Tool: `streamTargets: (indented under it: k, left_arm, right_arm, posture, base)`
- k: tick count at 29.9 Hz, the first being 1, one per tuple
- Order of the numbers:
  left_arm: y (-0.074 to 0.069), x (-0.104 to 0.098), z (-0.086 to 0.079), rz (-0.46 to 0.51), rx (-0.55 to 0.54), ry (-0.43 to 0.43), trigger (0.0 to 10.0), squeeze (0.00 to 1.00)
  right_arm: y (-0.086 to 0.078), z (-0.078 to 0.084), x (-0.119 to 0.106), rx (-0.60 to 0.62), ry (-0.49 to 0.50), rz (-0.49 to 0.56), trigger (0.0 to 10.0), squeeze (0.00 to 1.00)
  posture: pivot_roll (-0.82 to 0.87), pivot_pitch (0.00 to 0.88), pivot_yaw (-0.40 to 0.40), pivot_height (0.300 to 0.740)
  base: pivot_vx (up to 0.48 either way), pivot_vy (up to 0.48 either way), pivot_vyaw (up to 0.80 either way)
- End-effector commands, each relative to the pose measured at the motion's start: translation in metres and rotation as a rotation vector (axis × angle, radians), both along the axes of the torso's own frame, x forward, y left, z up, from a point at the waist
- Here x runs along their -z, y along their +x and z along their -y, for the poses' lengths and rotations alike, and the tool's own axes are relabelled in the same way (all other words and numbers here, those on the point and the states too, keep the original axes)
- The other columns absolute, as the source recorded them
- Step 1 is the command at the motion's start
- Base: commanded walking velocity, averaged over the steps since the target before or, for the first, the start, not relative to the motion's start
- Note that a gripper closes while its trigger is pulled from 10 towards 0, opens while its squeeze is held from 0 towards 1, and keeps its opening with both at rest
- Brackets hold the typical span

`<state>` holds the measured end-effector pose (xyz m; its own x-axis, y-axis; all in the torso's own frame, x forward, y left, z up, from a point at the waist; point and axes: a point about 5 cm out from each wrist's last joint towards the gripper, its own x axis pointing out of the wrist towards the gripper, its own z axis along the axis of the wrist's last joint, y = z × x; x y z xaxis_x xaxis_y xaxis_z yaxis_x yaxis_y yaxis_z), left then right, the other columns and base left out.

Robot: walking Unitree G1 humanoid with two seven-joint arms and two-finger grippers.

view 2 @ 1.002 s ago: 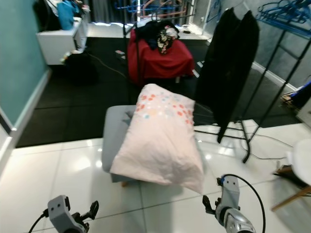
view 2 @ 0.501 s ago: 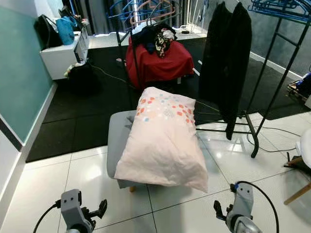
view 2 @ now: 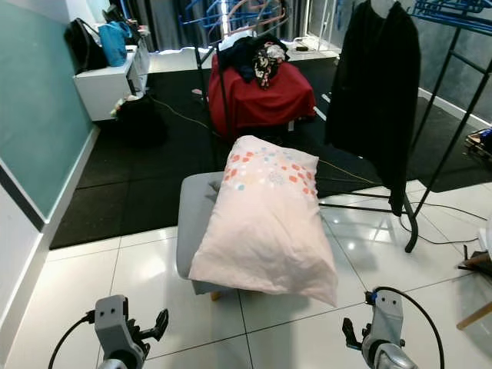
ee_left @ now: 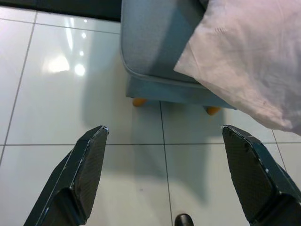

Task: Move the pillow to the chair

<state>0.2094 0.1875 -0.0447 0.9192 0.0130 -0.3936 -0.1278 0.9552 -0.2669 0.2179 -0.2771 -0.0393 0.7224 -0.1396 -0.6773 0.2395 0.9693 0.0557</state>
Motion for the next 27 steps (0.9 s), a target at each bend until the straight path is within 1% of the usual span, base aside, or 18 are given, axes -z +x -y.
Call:
streamTargets:
  k: [1, 2, 3, 5, 6, 7, 8, 9, 10, 12, 14, 17, 21, 27]
  left_arm:
    - [0.003, -0.004, -0.009, 0.011, -0.014, 0.024, 10.0, 0.00]
    - [0.005, -0.006, -0.012, 0.022, -0.026, 0.023, 10.0, 0.00]
    - [0.008, -0.010, -0.015, 0.040, -0.036, 0.027, 10.0, 0.00]
    - [0.015, -0.017, -0.021, 0.070, -0.044, 0.042, 10.0, 0.00]
    - [0.015, -0.017, -0.021, 0.070, -0.044, 0.042, 10.0, 0.00]
    - [0.018, -0.020, -0.022, 0.080, -0.042, 0.047, 10.0, 0.00]
    - [0.020, -0.022, -0.023, 0.088, -0.035, 0.059, 10.0, 0.00]
    - [0.020, -0.022, -0.023, 0.088, -0.035, 0.059, 10.0, 0.00]
    - [0.022, -0.025, -0.023, 0.098, -0.027, 0.074, 10.0, 0.00]
    - [0.024, -0.030, -0.022, 0.124, -0.012, 0.092, 10.0, 0.00]
    - [0.023, -0.038, -0.021, 0.178, 0.004, 0.101, 10.0, 0.00]
    - [0.022, -0.039, -0.022, 0.185, 0.004, 0.106, 10.0, 0.00]
    - [0.019, -0.047, -0.024, 0.217, 0.014, 0.104, 10.0, 0.00]
    - [0.018, -0.049, -0.025, 0.223, 0.007, 0.089, 10.0, 0.00]
  right_arm:
    - [0.011, 0.002, -0.009, -0.021, -0.015, 0.047, 10.0, 0.00]
    - [0.018, 0.003, -0.015, -0.025, -0.015, 0.079, 10.0, 0.00]
    - [0.032, 0.004, -0.027, -0.034, -0.008, 0.137, 10.0, 0.00]
    - [0.063, -0.001, -0.054, -0.084, 0.014, 0.264, 10.0, 0.00]
    - [0.063, -0.001, -0.054, -0.084, 0.014, 0.264, 10.0, 0.00]
    - [0.073, -0.006, -0.064, -0.112, 0.022, 0.309, 10.0, 0.00]
    - [0.080, -0.010, -0.069, -0.135, 0.026, 0.334, 10.0, 0.00]
    - [0.080, -0.010, -0.069, -0.135, 0.026, 0.334, 10.0, 0.00]
    - [0.084, -0.015, -0.072, -0.160, 0.021, 0.345, 10.0, 0.00]
    - [0.088, -0.022, -0.074, -0.194, 0.022, 0.359, 10.0, 0.00]
    - [0.087, -0.028, -0.073, -0.221, 0.023, 0.369, 10.0, 0.00]
    - [0.086, -0.028, -0.072, -0.221, 0.025, 0.374, 10.0, 0.00]
    - [0.087, -0.029, -0.075, -0.225, 0.037, 0.392, 10.0, 0.00]
    - [0.094, -0.032, -0.083, -0.251, 0.033, 0.420, 10.0, 0.00]
  posture:
    - [-0.20, 0.000, 0.013, 0.740]
    - [-0.20, 0.000, 0.013, 0.740]
    - [-0.20, 0.000, 0.013, 0.740]
    - [-0.20, 0.000, 0.013, 0.740]
    - [-0.20, 0.000, 0.013, 0.740]
    - [-0.20, 0.000, 0.013, 0.740]
    - [-0.20, 0.000, 0.012, 0.740]
    - [-0.20, 0.000, 0.012, 0.740]
    - [-0.19, 0.000, 0.005, 0.740]
    - [-0.18, 0.000, 0.000, 0.740]
    - [-0.17, 0.000, -0.004, 0.740]
    - [-0.17, 0.000, -0.003, 0.740]
    - [-0.16, 0.000, -0.001, 0.740]
    - [-0.15, 0.000, -0.009, 0.740]
  base:
    - [0.000, 0.000, 0.00]
    - [0.000, 0.000, 0.00]
    - [0.000, 0.000, 0.00]
    - [0.000, 0.000, 0.00]
    - [0.000, 0.000, 0.00]
    - [0.000, 0.000, 0.00]
    - [0.000, 0.000, 0.00]
    - [0.000, 0.000, 0.00]
    - [0.000, 0.000, 0.00]
    - [0.000, 0.000, 0.00]
    - [0.000, 0.000, 0.00]
    - [0.000, 0.000, 0.00]
    - [0.000, 0.000, 0.00]
    - [0.279, 0.000, 0.00]
